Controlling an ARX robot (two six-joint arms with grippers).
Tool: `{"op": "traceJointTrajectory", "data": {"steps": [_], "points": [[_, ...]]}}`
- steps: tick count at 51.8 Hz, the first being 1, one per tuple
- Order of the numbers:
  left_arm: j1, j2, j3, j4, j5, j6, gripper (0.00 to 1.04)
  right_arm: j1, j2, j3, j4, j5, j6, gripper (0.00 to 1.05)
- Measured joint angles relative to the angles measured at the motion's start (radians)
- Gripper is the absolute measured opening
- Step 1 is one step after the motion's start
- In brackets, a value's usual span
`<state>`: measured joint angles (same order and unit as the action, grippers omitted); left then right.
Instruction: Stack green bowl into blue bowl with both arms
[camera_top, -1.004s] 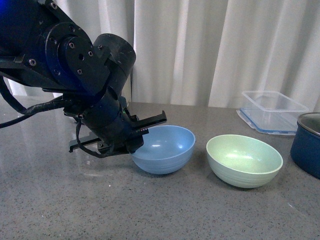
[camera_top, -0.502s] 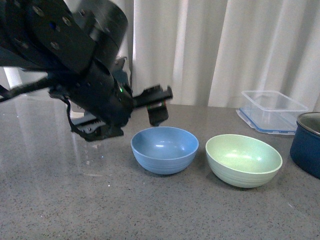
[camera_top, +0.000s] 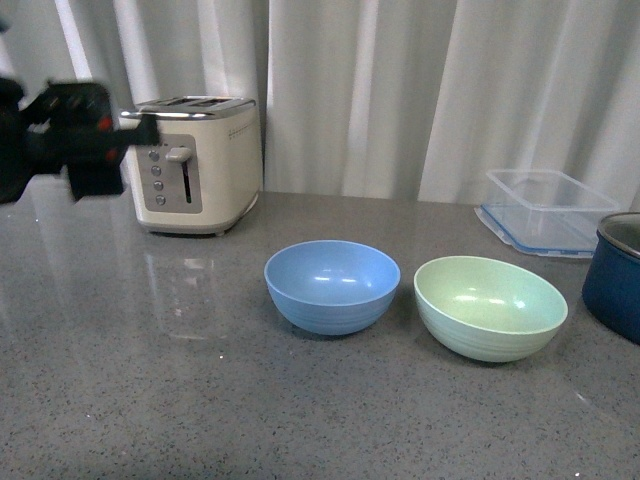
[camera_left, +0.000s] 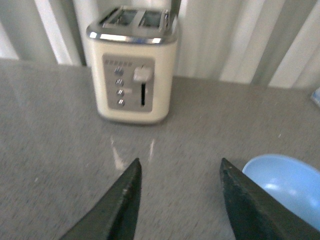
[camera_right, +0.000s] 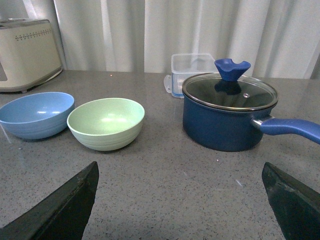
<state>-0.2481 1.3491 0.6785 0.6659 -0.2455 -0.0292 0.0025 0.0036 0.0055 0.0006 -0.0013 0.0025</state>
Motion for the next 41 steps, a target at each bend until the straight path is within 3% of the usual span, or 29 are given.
{"op": "traceJointTrajectory", "data": {"steps": [14,37,41], "points": [[0.071,-0.167,-0.243,0.084,0.074,0.013,0.03,0.0,0.0,0.0,0.0,0.0,0.0,0.95],[0.163,-0.431,-0.512,0.077,0.165,0.021,0.04,0.0,0.0,0.0,0.0,0.0,0.0,0.95],[0.217,-0.482,-0.541,0.055,0.233,0.021,0.04,0.0,0.0,0.0,0.0,0.0,0.0,0.95]]}}
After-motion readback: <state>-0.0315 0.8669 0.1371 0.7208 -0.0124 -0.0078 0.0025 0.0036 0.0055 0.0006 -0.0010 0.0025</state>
